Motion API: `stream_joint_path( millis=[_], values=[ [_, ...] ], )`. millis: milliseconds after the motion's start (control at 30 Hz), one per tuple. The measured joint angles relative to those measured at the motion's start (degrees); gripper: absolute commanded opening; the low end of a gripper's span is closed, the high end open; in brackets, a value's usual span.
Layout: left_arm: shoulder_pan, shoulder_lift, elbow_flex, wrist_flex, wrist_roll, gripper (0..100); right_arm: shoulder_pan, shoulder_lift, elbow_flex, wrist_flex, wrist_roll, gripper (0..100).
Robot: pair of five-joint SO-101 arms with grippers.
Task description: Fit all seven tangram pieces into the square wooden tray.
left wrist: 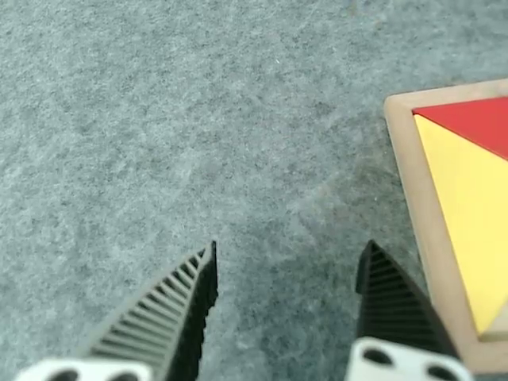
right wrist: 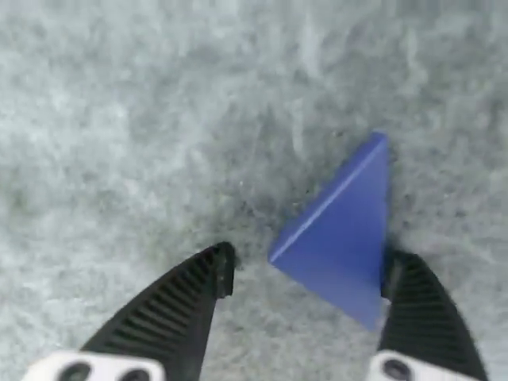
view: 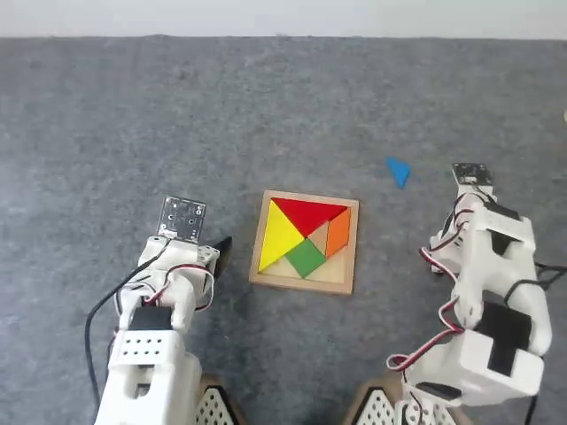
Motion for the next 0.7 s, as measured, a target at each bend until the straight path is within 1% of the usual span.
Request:
stream_joint_path(
  millis=[67,300,600,700],
  values=[
    [0.0,0.0,0.0,0.0,0.0,28,0.2,0.0,-0.7,0.0,0.0,17.2],
    [0.0,0.0,0.0,0.0,0.0,28,1.3,0.1,-1.7,-1.9,-0.1,17.6],
    [0.0,0.0,0.0,0.0,0.0,28,1.5,0.3,-1.7,-1.9,-0.2,16.9],
    [0.0,0.0,0.0,0.0,0.0,28,1.9,0.3,-1.7,-1.9,-0.3,11.1]
  ],
)
